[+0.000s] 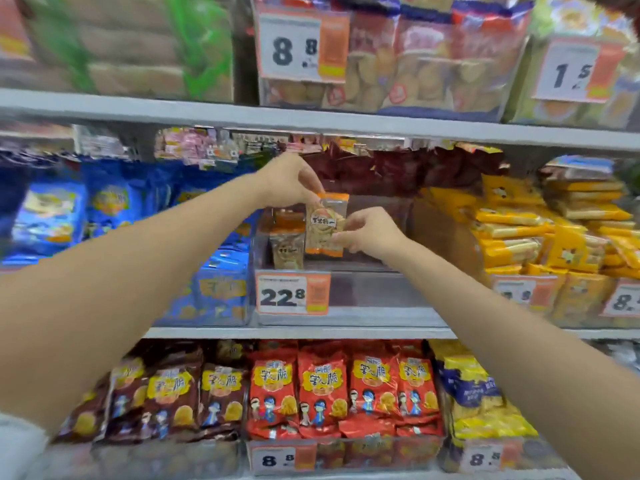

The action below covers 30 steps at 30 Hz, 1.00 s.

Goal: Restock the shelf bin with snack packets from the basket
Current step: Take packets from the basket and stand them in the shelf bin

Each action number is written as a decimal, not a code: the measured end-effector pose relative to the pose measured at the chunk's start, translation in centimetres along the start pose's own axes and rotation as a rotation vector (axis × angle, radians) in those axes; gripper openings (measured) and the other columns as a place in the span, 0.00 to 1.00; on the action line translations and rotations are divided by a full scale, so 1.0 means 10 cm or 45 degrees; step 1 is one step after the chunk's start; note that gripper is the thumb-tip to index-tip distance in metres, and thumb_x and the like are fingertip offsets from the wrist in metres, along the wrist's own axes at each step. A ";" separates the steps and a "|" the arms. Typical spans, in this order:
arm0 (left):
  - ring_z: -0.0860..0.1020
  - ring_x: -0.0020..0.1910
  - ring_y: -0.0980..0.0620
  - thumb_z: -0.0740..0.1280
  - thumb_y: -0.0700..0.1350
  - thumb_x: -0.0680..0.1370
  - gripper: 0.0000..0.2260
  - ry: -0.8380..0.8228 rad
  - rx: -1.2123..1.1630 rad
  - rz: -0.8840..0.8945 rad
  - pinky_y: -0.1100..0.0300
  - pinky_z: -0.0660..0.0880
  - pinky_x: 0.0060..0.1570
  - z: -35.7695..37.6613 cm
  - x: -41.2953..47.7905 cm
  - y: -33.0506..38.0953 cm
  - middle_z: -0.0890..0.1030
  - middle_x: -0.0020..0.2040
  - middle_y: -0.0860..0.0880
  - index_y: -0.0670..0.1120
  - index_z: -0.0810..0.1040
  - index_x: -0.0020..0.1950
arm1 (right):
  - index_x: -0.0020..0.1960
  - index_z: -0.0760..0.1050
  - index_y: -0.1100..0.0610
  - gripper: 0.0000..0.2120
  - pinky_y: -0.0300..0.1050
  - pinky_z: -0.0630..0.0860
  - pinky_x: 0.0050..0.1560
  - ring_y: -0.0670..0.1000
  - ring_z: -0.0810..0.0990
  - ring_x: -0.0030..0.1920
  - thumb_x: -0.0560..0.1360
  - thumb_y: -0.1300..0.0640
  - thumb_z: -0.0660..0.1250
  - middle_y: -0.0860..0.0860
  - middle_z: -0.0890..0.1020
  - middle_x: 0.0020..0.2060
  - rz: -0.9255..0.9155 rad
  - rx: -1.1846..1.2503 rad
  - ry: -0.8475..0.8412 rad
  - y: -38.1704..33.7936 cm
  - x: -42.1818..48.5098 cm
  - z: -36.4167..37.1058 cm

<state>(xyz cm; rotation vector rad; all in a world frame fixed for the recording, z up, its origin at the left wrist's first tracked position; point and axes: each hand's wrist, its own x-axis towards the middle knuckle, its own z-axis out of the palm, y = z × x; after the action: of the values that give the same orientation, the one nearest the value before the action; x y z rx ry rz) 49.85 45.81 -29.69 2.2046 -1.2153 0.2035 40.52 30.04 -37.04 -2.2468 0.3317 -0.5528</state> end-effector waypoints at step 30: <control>0.76 0.50 0.50 0.73 0.43 0.75 0.11 -0.586 0.968 -0.152 0.59 0.72 0.46 0.27 0.39 -0.57 0.79 0.59 0.53 0.48 0.83 0.57 | 0.49 0.78 0.61 0.02 0.43 0.77 0.58 0.53 0.79 0.54 0.78 0.64 0.66 0.55 0.82 0.47 0.630 0.257 -0.837 0.08 0.60 0.81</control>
<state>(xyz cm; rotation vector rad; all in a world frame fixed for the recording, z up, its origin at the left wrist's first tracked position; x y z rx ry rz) 56.24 43.72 -32.73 3.1046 -1.3879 0.1204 49.66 32.26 -40.84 -1.9183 0.4411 0.3925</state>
